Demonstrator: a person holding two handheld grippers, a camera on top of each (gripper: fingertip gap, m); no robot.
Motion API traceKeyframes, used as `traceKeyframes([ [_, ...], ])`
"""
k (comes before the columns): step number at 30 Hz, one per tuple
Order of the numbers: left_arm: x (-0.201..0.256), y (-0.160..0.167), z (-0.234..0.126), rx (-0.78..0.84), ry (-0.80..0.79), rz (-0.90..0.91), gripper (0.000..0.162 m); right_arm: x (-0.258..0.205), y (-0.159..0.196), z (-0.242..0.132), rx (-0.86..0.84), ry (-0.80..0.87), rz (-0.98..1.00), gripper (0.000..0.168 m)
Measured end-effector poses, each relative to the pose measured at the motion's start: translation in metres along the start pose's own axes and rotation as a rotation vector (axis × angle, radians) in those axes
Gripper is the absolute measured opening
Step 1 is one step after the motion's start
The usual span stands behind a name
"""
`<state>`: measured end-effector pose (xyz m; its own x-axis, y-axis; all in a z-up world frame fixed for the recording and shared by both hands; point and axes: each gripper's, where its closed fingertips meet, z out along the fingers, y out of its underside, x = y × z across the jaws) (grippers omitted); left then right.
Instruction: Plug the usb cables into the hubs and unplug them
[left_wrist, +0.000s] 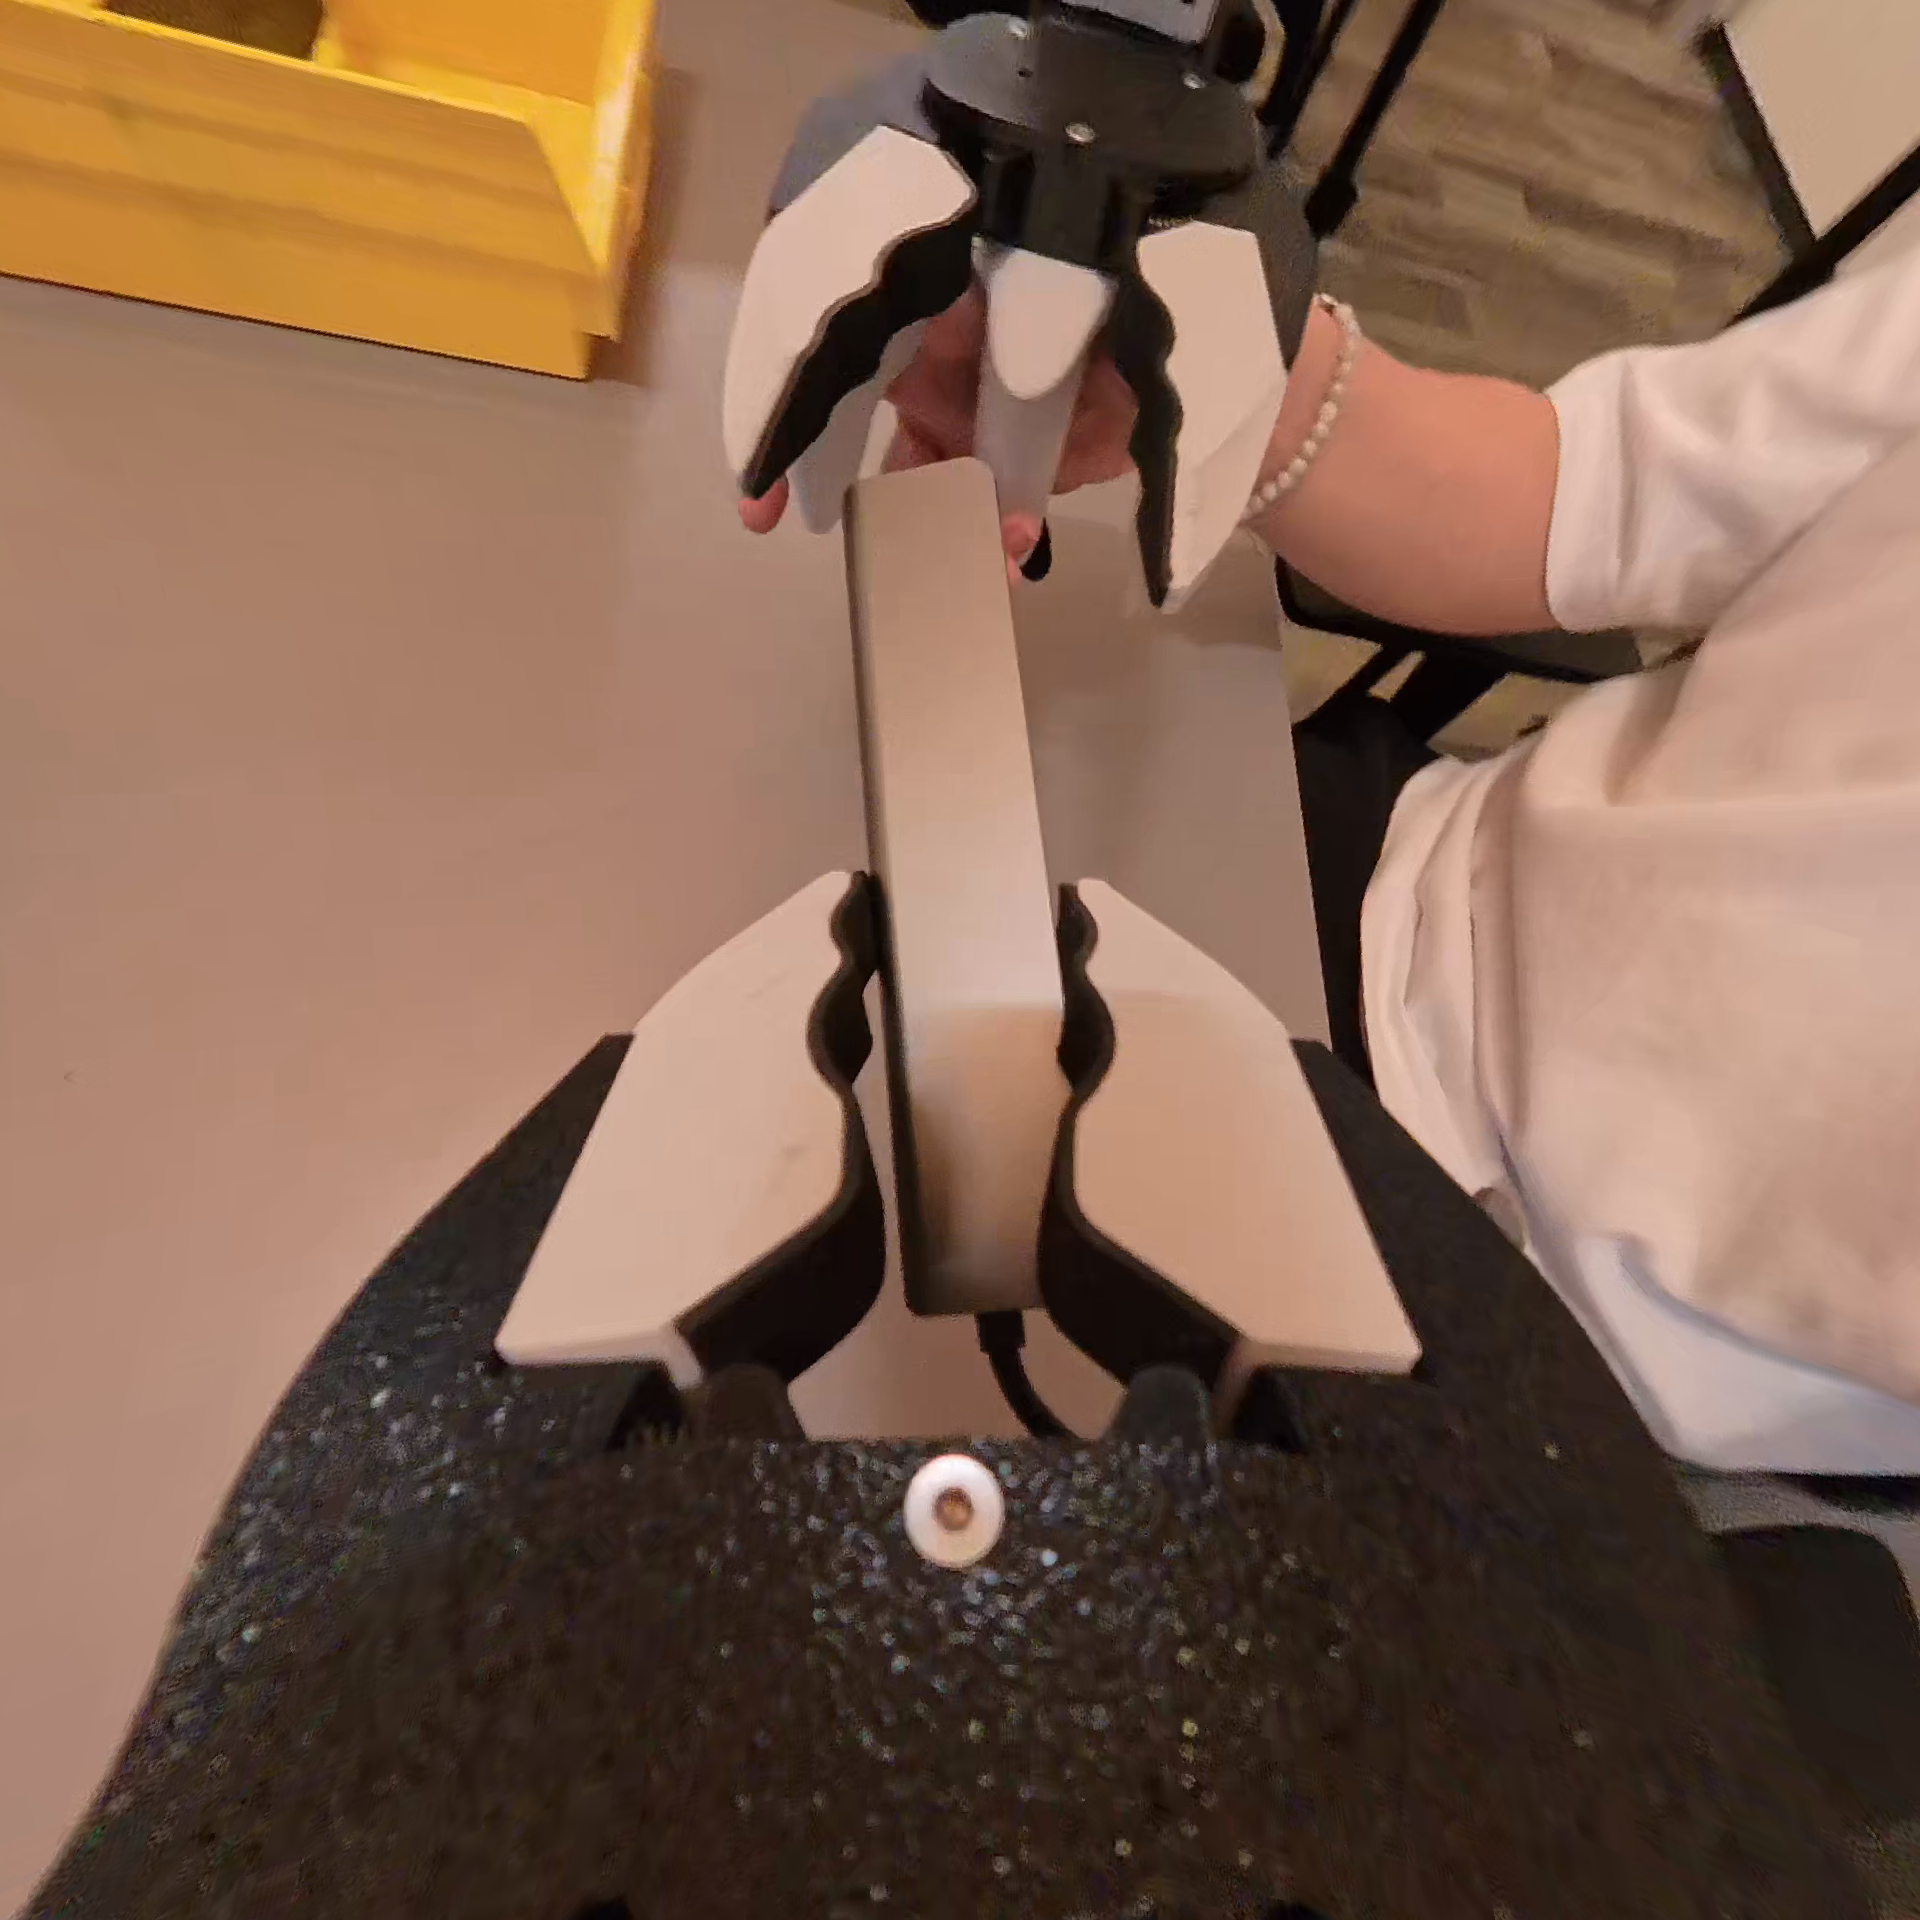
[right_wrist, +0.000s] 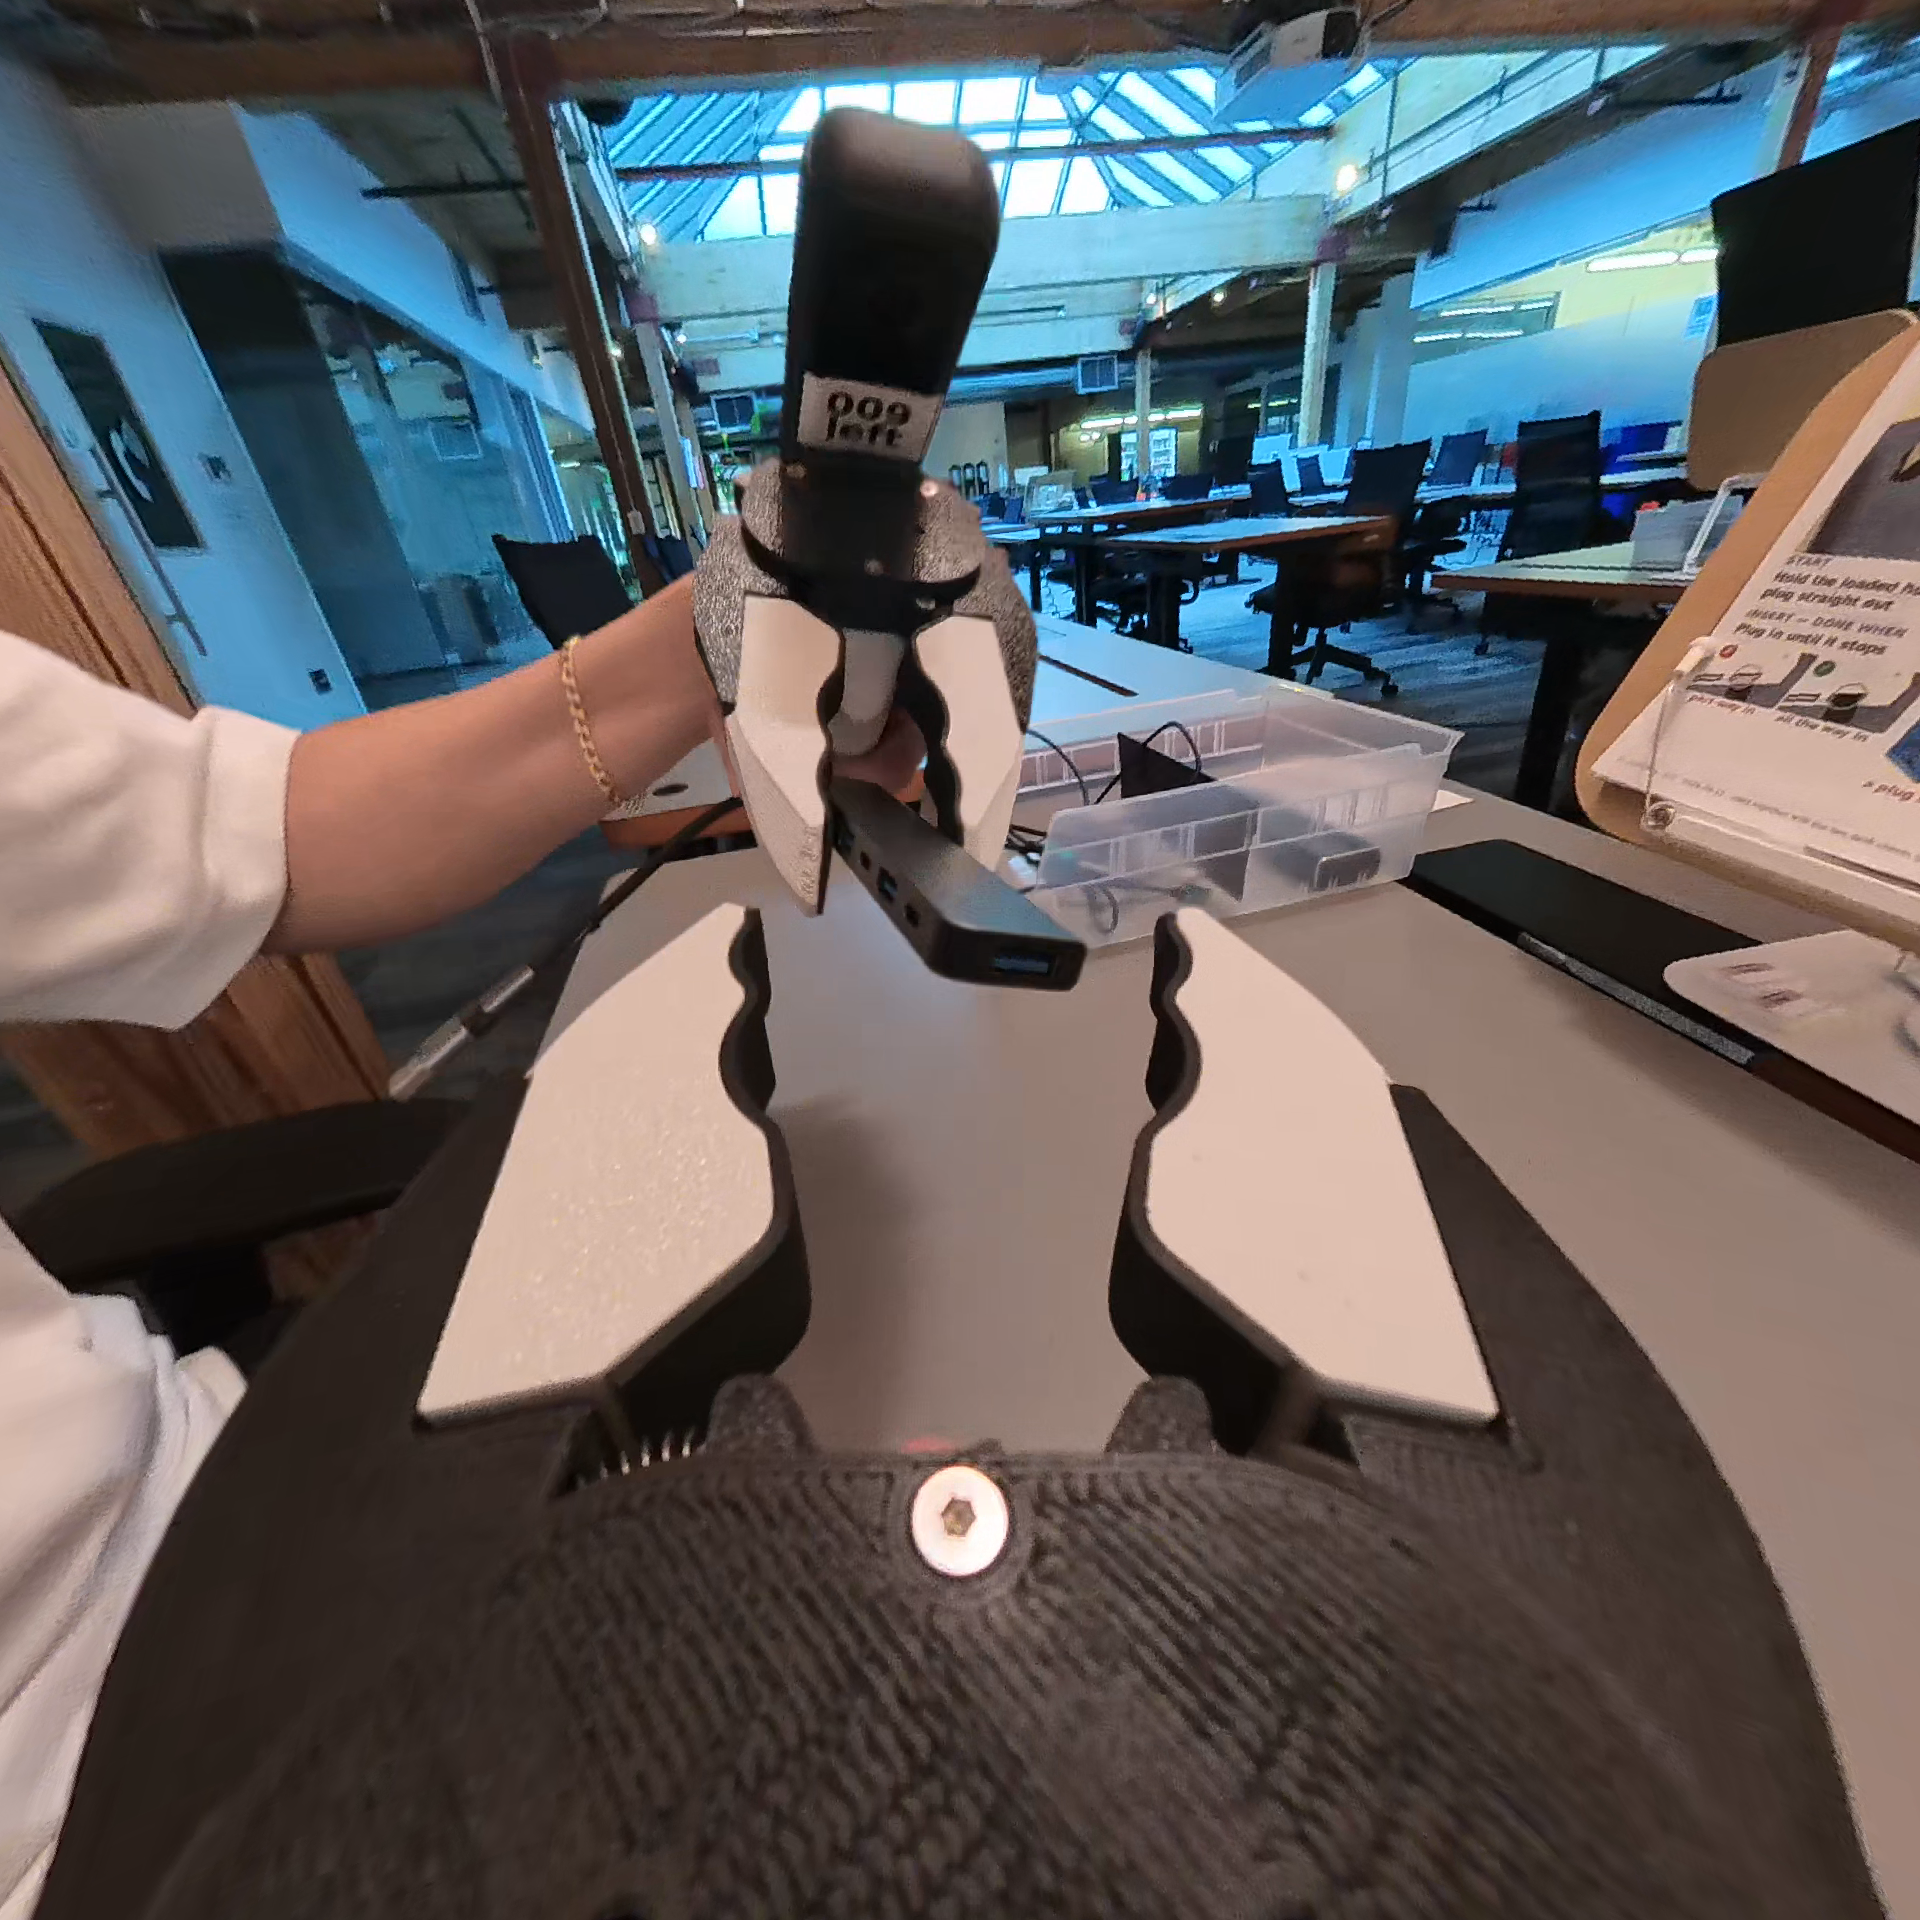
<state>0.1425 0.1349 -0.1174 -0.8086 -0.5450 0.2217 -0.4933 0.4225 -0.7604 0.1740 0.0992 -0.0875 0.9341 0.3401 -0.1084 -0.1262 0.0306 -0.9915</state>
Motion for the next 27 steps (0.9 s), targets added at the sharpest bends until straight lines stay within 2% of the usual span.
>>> traceKeyframes([
  [4,0.011,-0.004,0.015,-0.081,0.05,0.083,0.033,-0.005,0.006,-0.008,0.001,-0.02,0.0,0.056],
  [6,0.013,-0.005,0.02,-0.112,0.058,0.119,0.033,-0.012,0.012,-0.011,-0.013,-0.071,-0.017,0.034],
  [12,0.01,-0.01,0.028,-0.124,0.043,0.162,0.032,-0.011,0.016,-0.02,-0.018,-0.061,-0.034,0.032],
  [17,-0.015,-0.038,0.017,0.032,-0.159,0.103,0.038,0.008,-0.002,-0.038,0.104,0.0,0.002,0.031],
  [20,-0.034,-0.06,-0.016,0.182,-0.366,-0.003,0.039,0.019,-0.01,-0.051,0.155,0.048,0.012,0.028],
  [22,-0.036,-0.07,-0.034,0.343,-0.443,-0.107,0.032,0.025,-0.004,-0.055,0.127,0.06,0.014,0.028],
  [25,-0.018,-0.061,-0.023,0.487,-0.352,-0.246,0.028,0.028,0.005,-0.055,0.094,0.071,0.01,0.026],
  [26,-0.011,-0.052,-0.011,0.486,-0.299,-0.282,0.028,0.027,0.003,-0.056,0.103,0.065,0.007,0.006],
  [27,-0.004,-0.042,0.003,0.473,-0.263,-0.316,0.03,0.028,-0.007,-0.06,0.167,0.075,0.007,0.0],
])
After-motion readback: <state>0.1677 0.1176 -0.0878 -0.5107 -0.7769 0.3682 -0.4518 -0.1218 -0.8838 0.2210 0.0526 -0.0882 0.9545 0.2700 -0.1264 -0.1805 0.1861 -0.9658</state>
